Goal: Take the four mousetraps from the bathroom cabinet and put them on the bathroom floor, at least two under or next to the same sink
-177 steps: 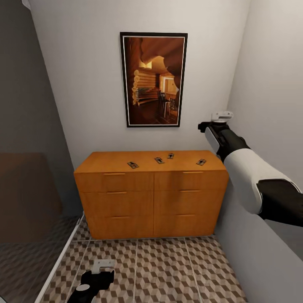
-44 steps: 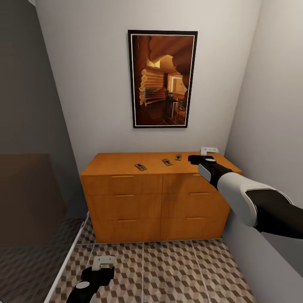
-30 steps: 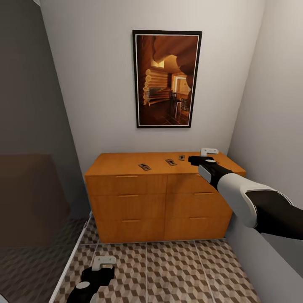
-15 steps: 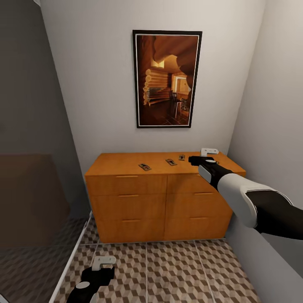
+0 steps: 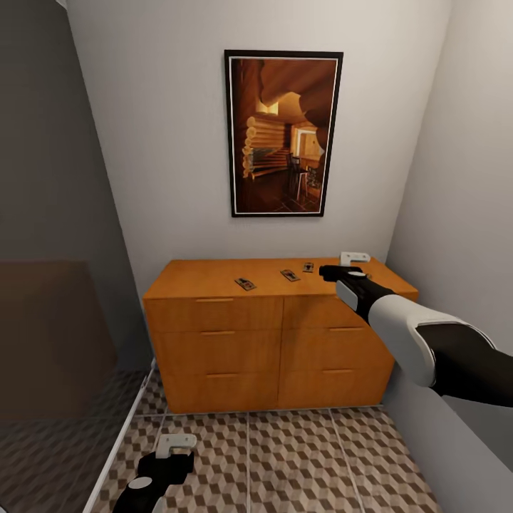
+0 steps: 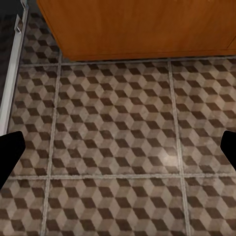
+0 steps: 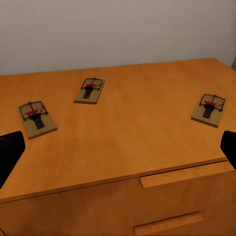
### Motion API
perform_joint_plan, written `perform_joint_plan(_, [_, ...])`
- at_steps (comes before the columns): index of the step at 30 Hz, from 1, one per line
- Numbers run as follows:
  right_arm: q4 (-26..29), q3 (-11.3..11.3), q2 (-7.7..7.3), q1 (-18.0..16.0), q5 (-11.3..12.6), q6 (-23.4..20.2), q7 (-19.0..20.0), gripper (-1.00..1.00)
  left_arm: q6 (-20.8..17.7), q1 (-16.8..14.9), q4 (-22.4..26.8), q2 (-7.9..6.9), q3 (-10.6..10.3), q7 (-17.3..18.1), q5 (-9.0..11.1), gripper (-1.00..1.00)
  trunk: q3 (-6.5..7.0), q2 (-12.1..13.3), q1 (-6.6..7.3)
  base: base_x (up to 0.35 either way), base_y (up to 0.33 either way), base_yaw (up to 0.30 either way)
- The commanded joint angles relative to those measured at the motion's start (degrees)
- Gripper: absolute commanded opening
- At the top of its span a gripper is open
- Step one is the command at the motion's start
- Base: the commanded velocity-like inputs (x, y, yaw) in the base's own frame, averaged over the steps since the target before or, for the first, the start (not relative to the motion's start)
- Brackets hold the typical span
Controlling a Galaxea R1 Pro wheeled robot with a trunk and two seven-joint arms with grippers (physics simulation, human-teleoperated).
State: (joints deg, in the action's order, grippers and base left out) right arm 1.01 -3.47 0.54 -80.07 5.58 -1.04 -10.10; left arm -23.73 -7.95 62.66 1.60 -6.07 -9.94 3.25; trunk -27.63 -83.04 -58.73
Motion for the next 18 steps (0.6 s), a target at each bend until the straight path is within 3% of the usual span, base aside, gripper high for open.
perform_joint_plan(1, [0.0,-0.4,0.00,0.1,0.6,-0.1,-0.2,1.00,-0.3,0.0,0.1,-0.02,-0.2,-0.4,0.4,1.00,-0.06,0.0,0.00,0.008,0.000,0.000])
perform_joint_plan(7, [0.0,-0.4,-0.01,0.4,0.6,0.0,-0.2,1.00,-0.1,0.0,-0.5,-0.15,-0.9,-0.4,0.3,1.00,-0.06,0.0,0.00,0.003,0.000,0.000])
perform_joint_plan(11, [0.0,-0.4,-0.01,0.4,0.5,0.0,-0.2,1.00,1.9,0.0,-4.0,-0.78,-1.2,-0.4,0.2,1.00,-0.06,0.0,0.00,0.000,0.000,0.000])
perform_joint_plan(13, [0.0,-0.4,-0.01,0.4,0.5,0.0,-0.2,1.00,6.2,0.0,-7.9,-1.93,-1.3,-0.4,0.1,1.00,-0.06,0.0,0.00,0.000,0.000,0.000])
perform_joint_plan(16, [0.1,-0.5,0.02,0.4,0.3,0.0,-0.2,1.00,15.6,0.0,-15.9,-3.45,-1.4,-0.3,0.1,1.00,-0.06,0.0,0.00,0.000,0.000,0.000])
perform_joint_plan(17, [0.1,-0.5,0.06,0.4,0.2,0.1,-0.2,1.00,21.3,0.1,-20.6,-3.99,-1.4,-0.4,0.0,1.00,-0.06,0.0,0.00,0.000,0.000,0.000])
perform_joint_plan(18, [0.1,-0.5,0.08,0.4,0.1,0.1,-0.2,1.00,24.1,0.1,-23.1,-4.23,-1.4,-0.4,0.0,1.00,-0.06,0.0,0.00,0.000,0.000,0.000])
